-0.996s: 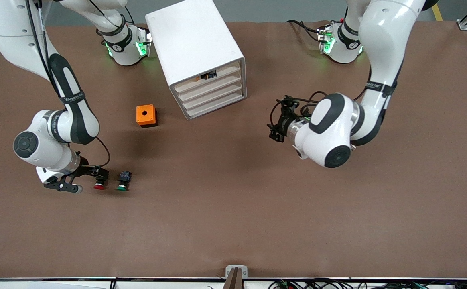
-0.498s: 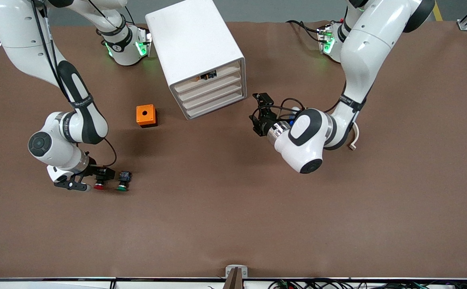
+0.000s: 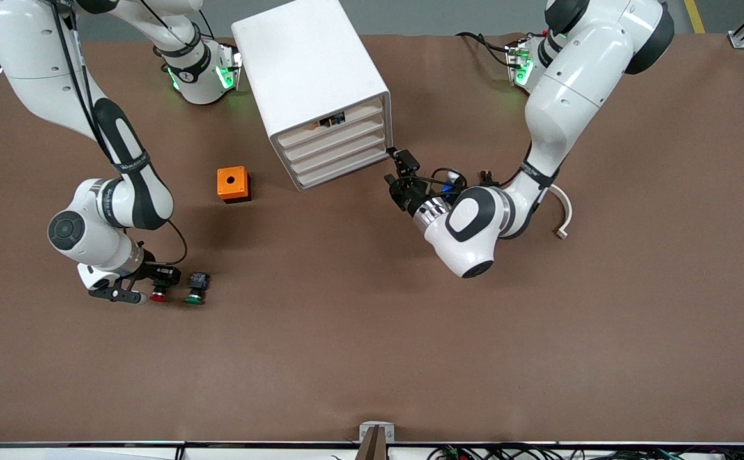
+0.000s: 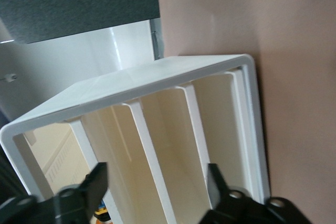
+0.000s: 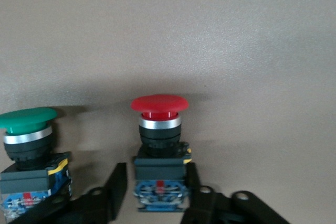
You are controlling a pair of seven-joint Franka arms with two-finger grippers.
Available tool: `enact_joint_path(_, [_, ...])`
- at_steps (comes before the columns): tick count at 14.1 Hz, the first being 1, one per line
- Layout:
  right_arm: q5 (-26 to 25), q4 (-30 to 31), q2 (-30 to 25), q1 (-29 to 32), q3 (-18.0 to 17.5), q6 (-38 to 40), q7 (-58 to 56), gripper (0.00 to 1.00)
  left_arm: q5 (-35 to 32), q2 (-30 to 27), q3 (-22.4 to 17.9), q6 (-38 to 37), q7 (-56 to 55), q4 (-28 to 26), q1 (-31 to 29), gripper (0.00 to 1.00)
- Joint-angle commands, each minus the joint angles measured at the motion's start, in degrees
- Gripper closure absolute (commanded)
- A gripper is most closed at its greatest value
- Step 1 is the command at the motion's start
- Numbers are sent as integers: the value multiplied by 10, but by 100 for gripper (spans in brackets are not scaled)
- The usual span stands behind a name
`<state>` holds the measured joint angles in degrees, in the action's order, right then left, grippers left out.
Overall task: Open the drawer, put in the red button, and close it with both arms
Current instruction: 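Grasp the red button with the right gripper while the left gripper grips the drawer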
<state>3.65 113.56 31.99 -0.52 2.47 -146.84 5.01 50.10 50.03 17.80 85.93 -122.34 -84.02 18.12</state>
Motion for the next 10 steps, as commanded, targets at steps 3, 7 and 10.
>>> enact_joint_path(3, [3,0,-3,-1,-3,2,-7,100,19,14,11,-12,-32,10,20,52])
enact_joint_path(7, [3,-4,-9,-5,-3,4,-7,100,39,26,11,-14,-35,8,41,52])
enact_joint_path(10, [3,-28,-21,-7,-4,55,-6,100,40,33,11,-16,-43,8,57,52])
